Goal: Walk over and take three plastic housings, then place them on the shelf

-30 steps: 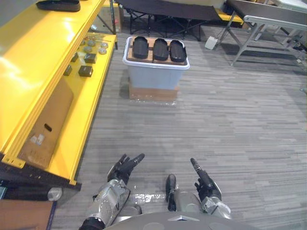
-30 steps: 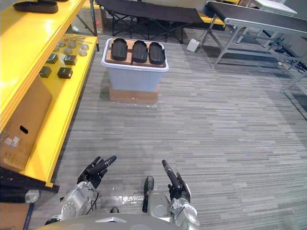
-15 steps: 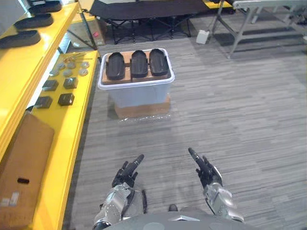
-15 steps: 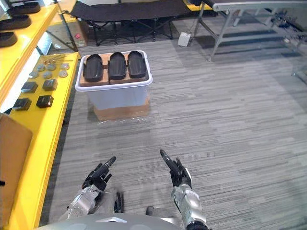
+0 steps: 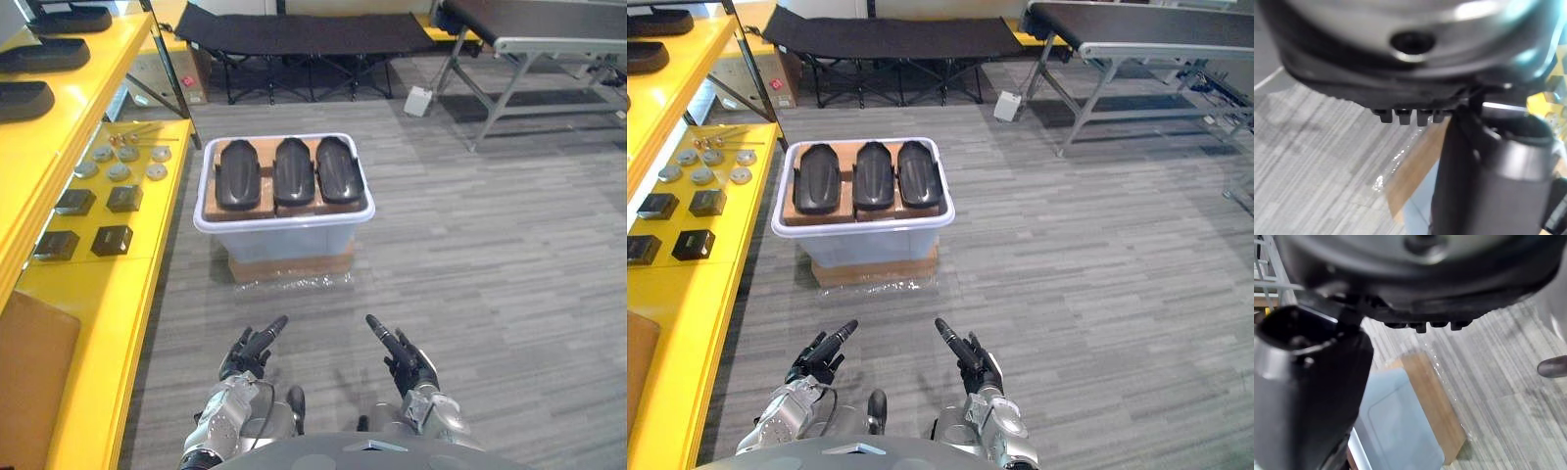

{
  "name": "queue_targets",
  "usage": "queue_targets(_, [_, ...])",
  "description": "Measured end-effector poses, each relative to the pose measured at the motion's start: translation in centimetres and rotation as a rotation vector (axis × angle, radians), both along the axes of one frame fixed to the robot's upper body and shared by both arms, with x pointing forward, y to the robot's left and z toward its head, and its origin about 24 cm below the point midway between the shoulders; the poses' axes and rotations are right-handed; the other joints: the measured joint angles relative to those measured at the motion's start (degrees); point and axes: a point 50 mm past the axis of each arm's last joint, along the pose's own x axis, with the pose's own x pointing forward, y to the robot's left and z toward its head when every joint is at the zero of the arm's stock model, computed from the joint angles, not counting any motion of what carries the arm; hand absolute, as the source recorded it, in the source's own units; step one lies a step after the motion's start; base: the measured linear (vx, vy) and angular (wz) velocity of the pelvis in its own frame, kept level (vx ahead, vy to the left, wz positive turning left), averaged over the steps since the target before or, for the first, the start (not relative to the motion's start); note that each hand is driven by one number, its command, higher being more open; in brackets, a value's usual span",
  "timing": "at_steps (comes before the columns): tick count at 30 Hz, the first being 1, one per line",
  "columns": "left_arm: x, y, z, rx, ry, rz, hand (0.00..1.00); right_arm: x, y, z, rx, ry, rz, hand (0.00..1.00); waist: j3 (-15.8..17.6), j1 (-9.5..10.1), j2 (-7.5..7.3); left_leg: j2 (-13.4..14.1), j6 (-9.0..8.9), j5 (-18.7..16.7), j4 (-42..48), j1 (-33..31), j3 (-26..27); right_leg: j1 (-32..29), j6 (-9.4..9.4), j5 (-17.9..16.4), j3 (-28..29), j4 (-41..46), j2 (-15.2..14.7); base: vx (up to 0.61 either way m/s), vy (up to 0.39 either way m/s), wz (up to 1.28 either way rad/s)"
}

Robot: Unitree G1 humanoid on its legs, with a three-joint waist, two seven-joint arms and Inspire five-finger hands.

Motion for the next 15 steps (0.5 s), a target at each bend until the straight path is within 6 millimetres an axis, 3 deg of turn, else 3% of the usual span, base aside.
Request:
queue_targets(1, [0.4,0.0,0.2,0.0,-0.009,-0.001,1.0,0.0,-0.2,0.0,-0.005,0.001,-0.001,1.0,-0.08,0.07,0.4,0.46,-0.15,-0.44,0.09,0.04,-0.8,-1.13,0.56,0.56,0.92,-3.71,0.41,0.34,-0.071,0.73])
queue_targets(2, [0.9,0.1,0.4,0.005,-0.024,-0.005,1.0,0.0,-0.4,0.0,-0.006,-0.001,-0.008,1.0,0.17,0.13,0.98,1.47,-0.94,-1.26,0.5,0.61,-2.39,-2.74,2.45,2.16,3.65,-10.45,1.12,0.33,-0.108,0.67])
queue_targets(4, [0.5,0.7,0.2,0.019,-0.011,0.006,1.0,0.0,-0.3,0.0,0.0,-0.005,-0.017,1.0,-0.06,0.23,0.62,2.7,-2.81,-3.02,1.05,2.22,-3.86,-2.68,2.32,8.33,6.54,-20.07,1.43,0.33,-0.166,0.62])
queue_targets(6, [-0.4,1.5,-0.1,0.033,0.011,0.033,1.0,-0.4,0.4,-0.1,0.024,-0.004,-0.015,1.0,-1.13,0.42,-1.53,2.92,-4.99,-4.83,1.17,3.87,-4.02,-2.42,2.55,19.75,6.73,-24.01,1.01,0.33,-0.297,0.51])
queue_targets(7, [-1.0,2.1,-0.3,0.05,0.03,0.04,1.0,-1.0,1.0,-0.4,0.046,0.004,-0.018,1.0,-2.82,0.47,-4.16,1.95,-5.31,-6.74,1.8,4.01,-4.68,-2.44,0.9,23.76,5.83,-23.38,-0.03,0.42,-0.477,0.22])
queue_targets(8, [-1.3,1.7,-0.7,0.037,0.056,0.055,1.0,-0.7,0.7,-0.4,0.036,0.004,-0.015,1.0,-3.38,1.39,-2.62,3.79,-6.47,-9.02,3.75,3.37,-4.58,-1.51,-0.16,21.2,5.44,-24.93,1.46,0.33,-0.403,0.06])
queue_targets(12, [-1.8,-1.4,-1.5,-0.079,0.097,0.098,1.0,0.8,-0.6,0.2,-0.01,-0.034,-0.022,1.0,-3.32,0.25,2.4,8.79,-9.08,-11.71,8.16,1.36,-5.57,1.41,-2.62,19.16,1.95,-28.9,6.29,0.22,-0.24,0.2])
queue_targets(15, [-1.6,-1.4,-1.2,-0.08,0.084,0.105,1.0,0.3,-1.1,0.1,-0.025,-0.016,-0.044,1.0,-1.83,0.98,1.32,10.8,-10.38,-12.31,22.96,-4.67,0.29,6.39,-4.18,17.85,1.29,-31.98,6.82,0.14,-0.131,0.18])
